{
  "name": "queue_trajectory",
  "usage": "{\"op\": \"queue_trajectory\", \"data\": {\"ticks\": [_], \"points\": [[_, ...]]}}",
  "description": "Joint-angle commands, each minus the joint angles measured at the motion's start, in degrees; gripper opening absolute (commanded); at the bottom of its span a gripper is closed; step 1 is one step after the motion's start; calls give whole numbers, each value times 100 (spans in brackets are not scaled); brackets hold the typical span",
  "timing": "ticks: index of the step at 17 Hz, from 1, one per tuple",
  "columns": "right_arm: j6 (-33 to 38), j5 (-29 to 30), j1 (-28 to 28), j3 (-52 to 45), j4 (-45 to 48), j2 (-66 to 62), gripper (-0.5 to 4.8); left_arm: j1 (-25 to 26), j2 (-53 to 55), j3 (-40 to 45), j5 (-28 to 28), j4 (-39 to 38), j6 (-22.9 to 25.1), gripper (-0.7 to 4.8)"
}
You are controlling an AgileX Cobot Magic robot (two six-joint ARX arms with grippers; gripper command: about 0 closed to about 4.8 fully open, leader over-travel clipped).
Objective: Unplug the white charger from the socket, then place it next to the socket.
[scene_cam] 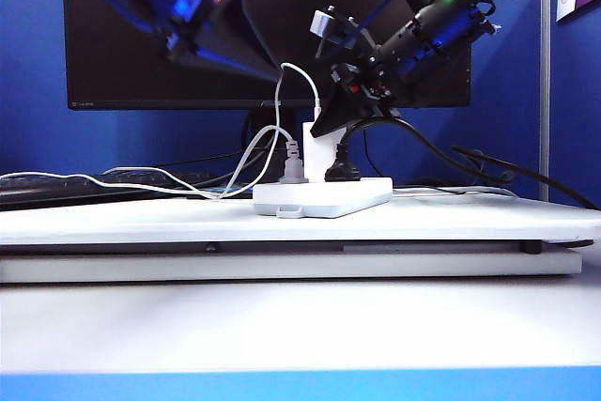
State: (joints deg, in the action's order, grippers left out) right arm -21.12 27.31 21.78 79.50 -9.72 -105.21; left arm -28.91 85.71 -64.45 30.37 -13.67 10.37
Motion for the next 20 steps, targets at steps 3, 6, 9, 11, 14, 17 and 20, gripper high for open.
{"op": "queue_trajectory", "data": {"ticks": [3,6,9,11,14,17,20], "points": [[-17,-42,63,-4,-17,-17,125,-7,461,-22,92,374,195,-5],[-20,-31,81,-9,-11,-17,125,-24,649,-24,28,407,315,-5],[-20,-20,94,-9,-20,-17,125,-55,785,-24,31,474,315,-5],[-125,-20,94,-11,-81,-17,125,-81,901,-26,33,487,319,-5],[-210,-22,94,-15,-96,-17,125,-94,1045,-39,24,503,487,-5],[-225,-20,94,-17,-116,-17,125,-98,1047,-44,-496,498,540,-5],[-293,-22,94,-17,-116,-17,125,-304,1047,-46,-1408,470,979,-5]]}}
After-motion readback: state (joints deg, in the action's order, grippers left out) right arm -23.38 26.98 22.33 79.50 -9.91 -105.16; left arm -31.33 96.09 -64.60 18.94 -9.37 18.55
